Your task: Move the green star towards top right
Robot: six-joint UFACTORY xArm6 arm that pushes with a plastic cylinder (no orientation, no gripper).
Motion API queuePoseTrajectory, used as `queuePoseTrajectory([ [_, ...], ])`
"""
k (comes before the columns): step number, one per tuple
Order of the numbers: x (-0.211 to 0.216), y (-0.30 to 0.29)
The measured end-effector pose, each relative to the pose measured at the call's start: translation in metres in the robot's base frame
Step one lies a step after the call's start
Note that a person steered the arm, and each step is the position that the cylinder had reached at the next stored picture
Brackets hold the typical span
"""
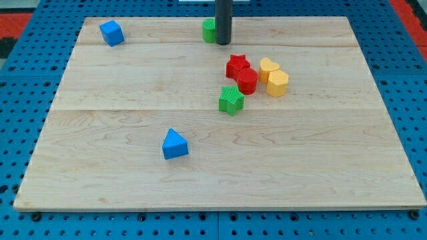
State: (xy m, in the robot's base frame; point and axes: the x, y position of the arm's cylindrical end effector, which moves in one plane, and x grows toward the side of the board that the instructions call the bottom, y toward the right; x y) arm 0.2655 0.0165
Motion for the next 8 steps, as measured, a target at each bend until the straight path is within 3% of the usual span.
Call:
queuePoseTrajectory([
  [2, 0.017, 0.02],
  [3, 0.043, -0.004],
  [4, 0.104, -0.048],
  [5, 0.149, 0.005],
  [6, 0.165, 0.062],
  [7, 0.173, 0.017],
  [8, 0.22, 0.033],
])
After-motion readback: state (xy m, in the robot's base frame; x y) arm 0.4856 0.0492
